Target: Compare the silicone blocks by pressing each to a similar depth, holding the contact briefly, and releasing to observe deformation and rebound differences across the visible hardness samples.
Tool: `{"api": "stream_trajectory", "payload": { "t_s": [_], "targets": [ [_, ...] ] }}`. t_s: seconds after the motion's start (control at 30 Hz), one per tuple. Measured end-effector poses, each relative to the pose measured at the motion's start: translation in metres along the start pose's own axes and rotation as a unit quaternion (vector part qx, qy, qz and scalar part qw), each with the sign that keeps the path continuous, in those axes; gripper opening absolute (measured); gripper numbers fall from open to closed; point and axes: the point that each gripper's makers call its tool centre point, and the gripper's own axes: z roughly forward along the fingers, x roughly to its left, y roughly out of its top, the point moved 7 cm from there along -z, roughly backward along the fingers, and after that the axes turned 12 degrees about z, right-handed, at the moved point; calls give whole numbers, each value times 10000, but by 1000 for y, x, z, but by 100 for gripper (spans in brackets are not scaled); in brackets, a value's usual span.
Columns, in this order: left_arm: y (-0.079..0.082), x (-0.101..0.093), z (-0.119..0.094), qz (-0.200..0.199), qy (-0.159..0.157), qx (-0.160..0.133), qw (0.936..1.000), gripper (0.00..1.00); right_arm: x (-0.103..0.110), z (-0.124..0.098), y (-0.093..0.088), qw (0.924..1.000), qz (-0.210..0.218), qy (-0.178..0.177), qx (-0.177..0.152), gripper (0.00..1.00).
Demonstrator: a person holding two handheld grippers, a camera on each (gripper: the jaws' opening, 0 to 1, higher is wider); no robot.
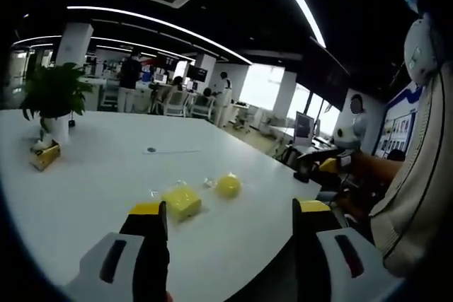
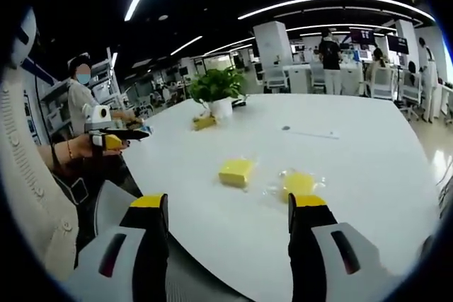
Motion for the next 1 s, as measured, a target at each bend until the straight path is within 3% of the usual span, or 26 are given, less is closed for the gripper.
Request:
{"api": "stream_trajectory", "payload": {
  "t_s": [1.0],
  "targets": [
    [-5, 0, 4, -85, -70, 67, 9999, 70, -3, 0, -6, 9999, 63, -70, 101, 63]
  ]
}}
